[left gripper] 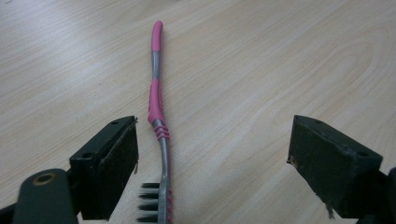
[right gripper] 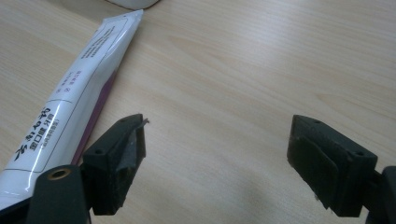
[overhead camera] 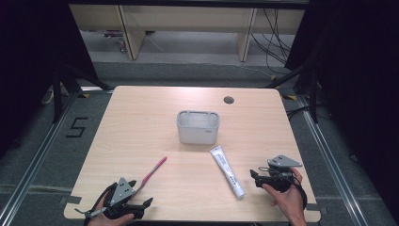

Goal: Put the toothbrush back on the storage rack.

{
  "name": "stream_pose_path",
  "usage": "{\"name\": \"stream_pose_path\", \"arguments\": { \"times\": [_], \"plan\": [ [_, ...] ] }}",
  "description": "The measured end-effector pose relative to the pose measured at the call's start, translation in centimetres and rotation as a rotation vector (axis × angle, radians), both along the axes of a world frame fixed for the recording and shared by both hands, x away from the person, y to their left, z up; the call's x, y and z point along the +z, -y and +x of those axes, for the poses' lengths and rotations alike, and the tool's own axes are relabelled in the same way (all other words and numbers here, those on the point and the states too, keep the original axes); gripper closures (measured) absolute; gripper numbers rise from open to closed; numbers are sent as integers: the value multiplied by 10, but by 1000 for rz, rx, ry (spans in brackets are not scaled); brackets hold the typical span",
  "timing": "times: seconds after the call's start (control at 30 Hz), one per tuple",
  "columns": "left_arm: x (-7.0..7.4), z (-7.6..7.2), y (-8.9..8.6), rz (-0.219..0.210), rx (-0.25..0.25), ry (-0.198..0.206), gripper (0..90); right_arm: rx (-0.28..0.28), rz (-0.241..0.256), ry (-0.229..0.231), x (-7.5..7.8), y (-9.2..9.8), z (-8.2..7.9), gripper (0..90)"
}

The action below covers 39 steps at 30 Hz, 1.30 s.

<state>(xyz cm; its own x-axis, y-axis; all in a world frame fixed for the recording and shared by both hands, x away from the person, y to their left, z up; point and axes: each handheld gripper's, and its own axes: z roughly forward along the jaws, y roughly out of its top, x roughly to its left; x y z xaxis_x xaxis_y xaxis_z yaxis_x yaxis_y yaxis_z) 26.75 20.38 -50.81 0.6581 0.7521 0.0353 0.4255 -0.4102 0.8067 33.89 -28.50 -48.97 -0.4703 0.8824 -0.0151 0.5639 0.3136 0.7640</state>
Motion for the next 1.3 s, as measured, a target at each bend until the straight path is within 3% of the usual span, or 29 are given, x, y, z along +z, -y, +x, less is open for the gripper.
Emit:
{"name": "stream_pose_path", "arguments": {
  "times": [0.07,0.3,0.33,0.37,0.4,0.43,0.47,0.53,0.57,0.67,0.73,0.77,0.8,0.87,0.9,1.07,1.1,1.13,1.23,1.3],
  "plan": [
    [0,0,0,0,1,2,155,11,-31,21,0,1,0,216],
    [1,0,-2,26,-8,13,163,18,-41,17,-1,0,1,227],
    [1,0,-2,27,-10,11,164,22,-37,13,-1,0,1,228],
    [1,0,-2,25,-10,10,173,29,-14,-24,0,-1,1,228],
    [1,-1,-2,19,-10,1,187,28,-14,-23,0,-1,1,229],
    [1,-1,-2,12,-18,-4,213,8,-31,5,0,-1,1,229],
    [2,-1,-2,30,-26,1,274,11,-30,5,-1,-1,1,230],
    [2,-2,-2,21,-36,-1,313,14,-34,6,-1,-1,1,230],
    [1,-3,-1,-6,-31,-2,388,17,-26,-12,-1,-2,1,230],
    [2,-5,-4,9,-53,2,571,19,-28,-12,-1,-2,1,230],
    [1,-6,-4,-8,-49,9,669,18,-28,-10,-1,-2,1,232],
    [3,-6,-6,17,-64,15,725,18,-28,-10,-1,-2,1,233],
    [3,-7,-6,9,-56,12,818,18,-37,1,-1,-1,1,235],
    [3,-5,-8,34,-66,20,845,18,-37,2,-1,-1,1,236],
    [2,-6,-7,12,-59,15,876,24,-45,11,-1,-1,2,236],
    [1,-5,-8,27,-58,3,897,27,-46,11,-1,-1,2,238],
    [0,-5,-6,7,-52,5,897,27,-45,11,-1,-1,2,238],
    [1,-4,-8,30,-57,0,897,18,-34,1,-1,-1,1,239],
    [0,-4,-7,21,-55,-10,897,18,-33,2,-1,-1,1,241],
    [0,-3,-9,45,-68,-8,897,21,-34,0,-1,-1,2,242]
  ]
}}
